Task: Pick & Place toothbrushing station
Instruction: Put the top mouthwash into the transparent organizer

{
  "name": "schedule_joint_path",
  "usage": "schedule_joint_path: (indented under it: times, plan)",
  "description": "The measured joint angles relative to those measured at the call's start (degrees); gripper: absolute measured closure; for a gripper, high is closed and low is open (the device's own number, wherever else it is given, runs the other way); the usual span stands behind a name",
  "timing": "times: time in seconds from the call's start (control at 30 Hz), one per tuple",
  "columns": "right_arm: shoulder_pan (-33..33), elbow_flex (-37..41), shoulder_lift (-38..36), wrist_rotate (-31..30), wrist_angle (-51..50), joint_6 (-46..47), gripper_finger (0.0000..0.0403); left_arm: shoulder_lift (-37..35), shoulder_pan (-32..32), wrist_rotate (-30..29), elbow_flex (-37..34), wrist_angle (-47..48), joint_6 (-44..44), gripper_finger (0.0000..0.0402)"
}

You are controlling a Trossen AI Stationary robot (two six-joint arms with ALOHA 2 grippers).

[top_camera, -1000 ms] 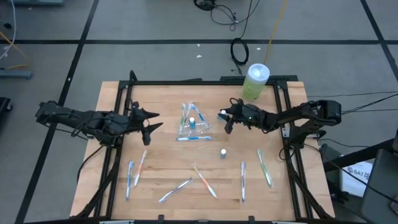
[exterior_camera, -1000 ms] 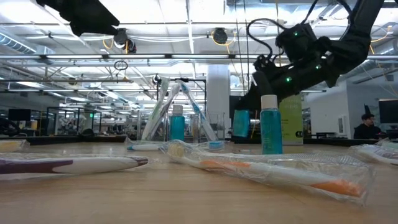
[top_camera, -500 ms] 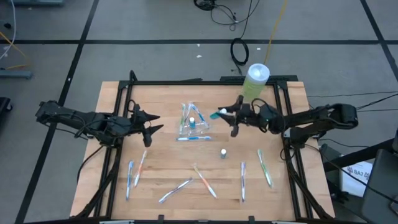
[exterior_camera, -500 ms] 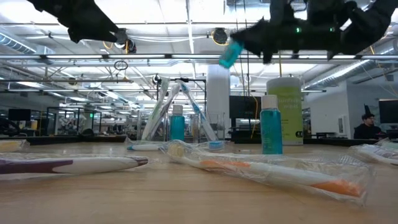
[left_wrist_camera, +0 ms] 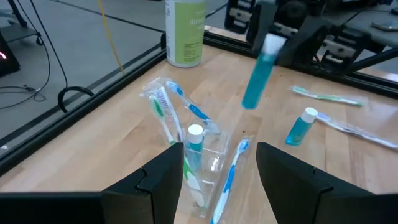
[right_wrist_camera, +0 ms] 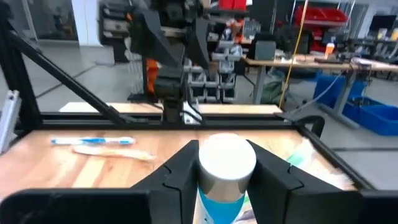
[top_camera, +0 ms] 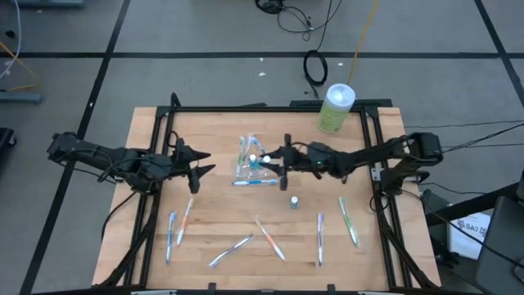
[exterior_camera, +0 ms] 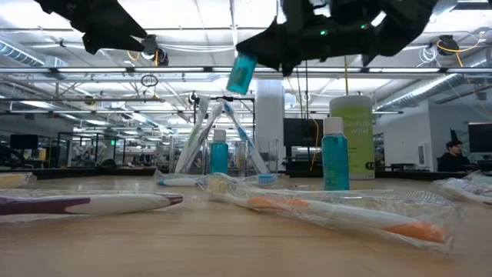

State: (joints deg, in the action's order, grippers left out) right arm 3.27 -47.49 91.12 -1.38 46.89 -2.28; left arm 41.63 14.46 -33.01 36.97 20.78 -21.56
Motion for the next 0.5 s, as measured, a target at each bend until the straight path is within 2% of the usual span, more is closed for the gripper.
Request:
schedule_joint_path:
  times: [0.17, 0.4, 0.5]
  plan:
    - [0.21, -2.92, 5.9, 0.01, -0.52, 0.04, 0.0311, 0.02, 0.22, 0.0, 0.0, -0.09, 0.07, 0.0192]
    - [1.75, -4.45, 11.16, -1.61, -0.6, 2.05, 0.0295, 0.04, 0.24, -0.02, 0.0, -0.04, 1.31, 0.0192]
    - [2.44, -4.78, 12.93, -1.55, -0.45, 3.2, 0.0303, 0.04, 0.24, -0.04, 0.0, -0.22, 2.36, 0.0192]
